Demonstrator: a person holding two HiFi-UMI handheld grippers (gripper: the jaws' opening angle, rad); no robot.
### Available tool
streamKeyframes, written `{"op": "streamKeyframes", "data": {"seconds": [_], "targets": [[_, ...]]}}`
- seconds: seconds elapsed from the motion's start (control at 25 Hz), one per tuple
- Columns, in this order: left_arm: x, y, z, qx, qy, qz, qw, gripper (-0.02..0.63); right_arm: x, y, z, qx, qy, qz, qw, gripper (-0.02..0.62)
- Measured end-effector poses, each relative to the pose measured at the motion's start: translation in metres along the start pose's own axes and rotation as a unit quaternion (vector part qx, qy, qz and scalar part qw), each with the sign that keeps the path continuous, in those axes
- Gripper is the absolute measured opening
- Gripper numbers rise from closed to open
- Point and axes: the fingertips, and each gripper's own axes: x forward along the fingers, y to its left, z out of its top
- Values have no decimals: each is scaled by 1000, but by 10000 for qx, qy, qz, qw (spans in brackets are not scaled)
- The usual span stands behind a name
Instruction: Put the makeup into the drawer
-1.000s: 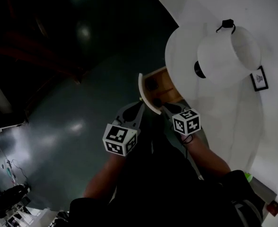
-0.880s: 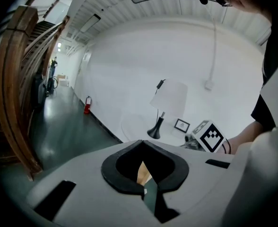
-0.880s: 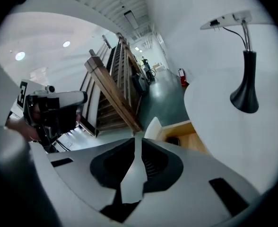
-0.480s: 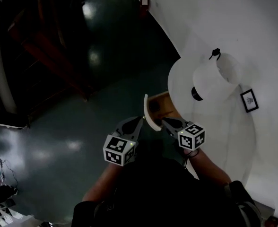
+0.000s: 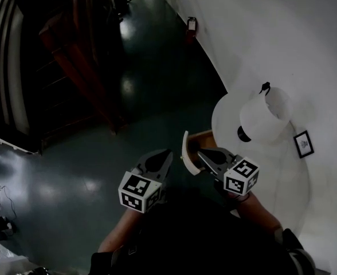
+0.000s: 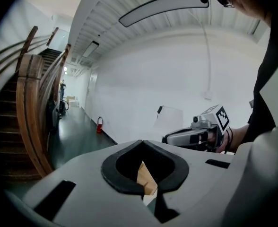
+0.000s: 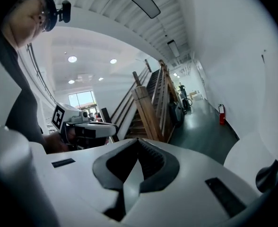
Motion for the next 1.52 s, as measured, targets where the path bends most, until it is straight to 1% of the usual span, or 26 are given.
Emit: {"op": "streamKeyframes", "data": {"seconds": [0.2, 0.28, 0.44, 0.56, 0.68, 0.88, 1.04, 1.16, 1.52], "targets": [[-20, -7, 39, 581, -331, 102, 9977, 11, -7, 25, 52, -373, -642, 168, 9971, 15], [-29, -8, 55, 698, -508, 164, 9961, 11, -9, 34, 72, -530, -828, 237, 9949, 15], [-47, -10, 79, 739, -830, 204, 9936, 11, -10, 52, 98, -844, -969, 406, 9909, 15], [-56, -8, 86, 721, -915, 274, 9928, 11, -13, 60, 112, -1087, -1006, 401, 9882, 15], [-62, 0, 88, 616, -957, 435, 9926, 11, -20, 63, 125, -1258, -1062, 324, 9858, 15], [-65, 12, 90, 576, -992, 595, 9916, 11, -25, 64, 135, -1381, -1125, 232, 9837, 15], [-64, 15, 97, 649, -1021, 587, 9909, 11, -24, 60, 137, -1360, -1110, 161, 9843, 15], [-64, 17, 100, 604, -1062, 599, 9907, 11, -22, 58, 136, -1336, -1106, 119, 9848, 15], [-58, 20, 100, 667, -1037, 491, 9911, 11, -19, 53, 131, -1268, -1044, 3, 9864, 15]]}}
